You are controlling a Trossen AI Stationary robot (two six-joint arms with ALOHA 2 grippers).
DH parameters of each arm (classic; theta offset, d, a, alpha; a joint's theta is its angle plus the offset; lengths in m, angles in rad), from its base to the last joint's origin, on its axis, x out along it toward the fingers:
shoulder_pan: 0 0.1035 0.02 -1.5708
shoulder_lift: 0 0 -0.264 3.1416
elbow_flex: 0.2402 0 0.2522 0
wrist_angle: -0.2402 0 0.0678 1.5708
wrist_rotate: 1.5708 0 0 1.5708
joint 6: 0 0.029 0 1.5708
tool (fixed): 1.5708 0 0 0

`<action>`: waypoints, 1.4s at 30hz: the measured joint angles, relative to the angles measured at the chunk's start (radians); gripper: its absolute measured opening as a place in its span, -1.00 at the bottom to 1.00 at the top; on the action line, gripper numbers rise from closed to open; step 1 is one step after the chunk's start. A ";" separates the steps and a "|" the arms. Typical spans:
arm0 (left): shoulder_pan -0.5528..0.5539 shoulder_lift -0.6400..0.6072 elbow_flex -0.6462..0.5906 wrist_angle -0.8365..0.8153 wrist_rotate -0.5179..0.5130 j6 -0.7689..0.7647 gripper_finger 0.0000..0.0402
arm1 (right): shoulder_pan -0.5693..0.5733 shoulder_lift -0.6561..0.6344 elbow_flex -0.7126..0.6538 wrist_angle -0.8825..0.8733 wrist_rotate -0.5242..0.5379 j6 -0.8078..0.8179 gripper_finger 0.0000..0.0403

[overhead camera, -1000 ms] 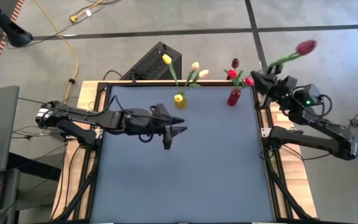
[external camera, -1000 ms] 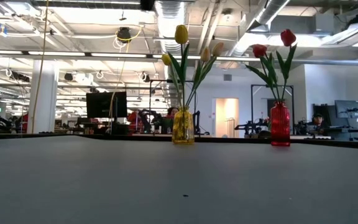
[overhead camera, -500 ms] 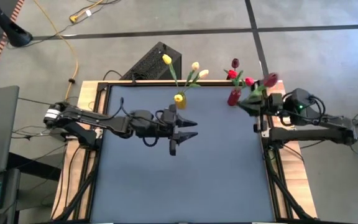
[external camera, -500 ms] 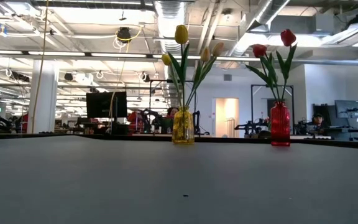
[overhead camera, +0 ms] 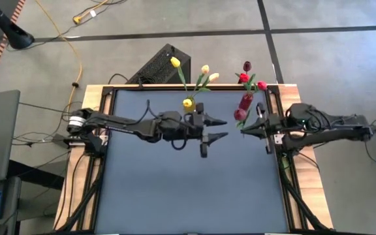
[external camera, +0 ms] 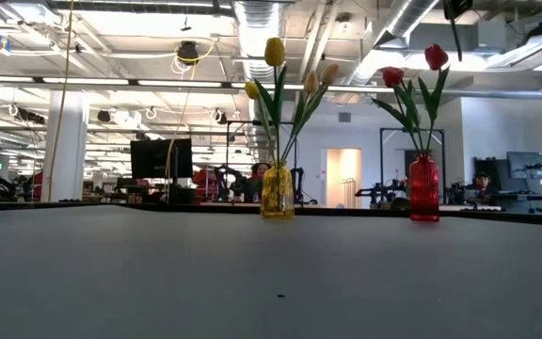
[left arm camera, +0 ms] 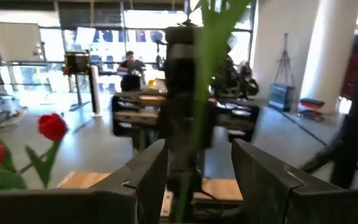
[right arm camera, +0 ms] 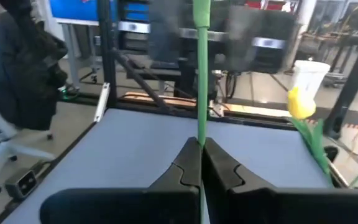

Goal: Sort flowers into vase by color
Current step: Put the dark red flower into the red vase

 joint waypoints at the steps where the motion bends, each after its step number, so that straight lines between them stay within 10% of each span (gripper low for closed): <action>1: 0.010 0.005 0.005 0.003 0.000 -0.009 -0.16 | 0.009 0.007 0.000 0.001 0.001 0.000 -0.88; 14: 0.061 0.063 0.002 0.010 0.225 -0.087 -0.16 | 0.068 0.136 0.000 0.009 0.132 0.031 -0.88; 42: 0.062 0.069 0.002 -0.004 0.201 -0.085 -0.16 | 0.072 0.198 0.000 0.052 0.131 0.047 -0.88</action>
